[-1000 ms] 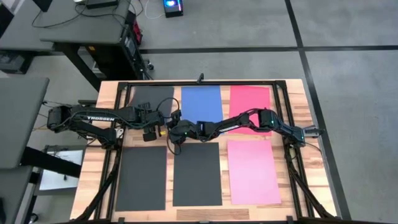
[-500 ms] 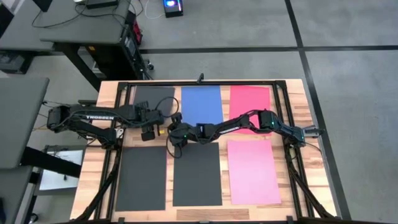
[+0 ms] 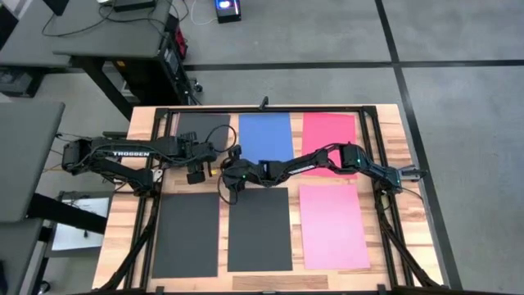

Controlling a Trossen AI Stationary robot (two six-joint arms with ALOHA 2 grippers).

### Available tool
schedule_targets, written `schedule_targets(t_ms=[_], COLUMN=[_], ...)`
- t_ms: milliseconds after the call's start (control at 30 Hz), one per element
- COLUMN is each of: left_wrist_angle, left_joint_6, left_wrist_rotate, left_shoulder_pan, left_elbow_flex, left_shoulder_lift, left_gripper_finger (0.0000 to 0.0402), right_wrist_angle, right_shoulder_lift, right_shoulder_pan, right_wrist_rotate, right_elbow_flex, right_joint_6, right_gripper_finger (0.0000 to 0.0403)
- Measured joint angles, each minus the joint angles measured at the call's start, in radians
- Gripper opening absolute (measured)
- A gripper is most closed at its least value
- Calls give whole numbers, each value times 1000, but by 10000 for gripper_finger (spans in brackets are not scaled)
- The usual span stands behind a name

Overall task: Organize paper
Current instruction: Stack the black paper on top of the black paper

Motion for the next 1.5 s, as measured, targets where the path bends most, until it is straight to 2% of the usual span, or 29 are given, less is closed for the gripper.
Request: schedule_targets(t_ms=[233,367,467,667,767,933,1167,1333,1500], left_wrist_angle=[0,0,0,0,0,0,0,1,1], left_joint_6=[0,0,0,0,-1,-5,-10,-10,-10], left_wrist_rotate=[0,0,1,9,10,16,25,27,27], left_shoulder_pan=[0,0,0,0,0,0,0,0,0], left_elbow_flex=[0,0,0,0,0,0,0,0,0], left_shoulder_lift=[0,0,0,0,1,1,1,1,1], left_gripper_finger=[166,166,166,166,166,166,166,166,166], right_wrist_angle=[-4,3,2,0,-9,-77,-179,-221,-233], right_shoulder_lift=[0,0,0,0,0,0,0,-1,-1], right_shoulder_pan=[-57,-69,-74,-78,-88,-118,-142,-147,-148], right_wrist_rotate=[-20,-51,-64,-76,-141,-215,-231,-312,-327], right_elbow_flex=[0,0,0,0,0,30,110,136,138], right_joint_6=[152,167,161,102,91,163,159,159,158], right_gripper_finger=[96,144,163,154,138,118,115,115,114])
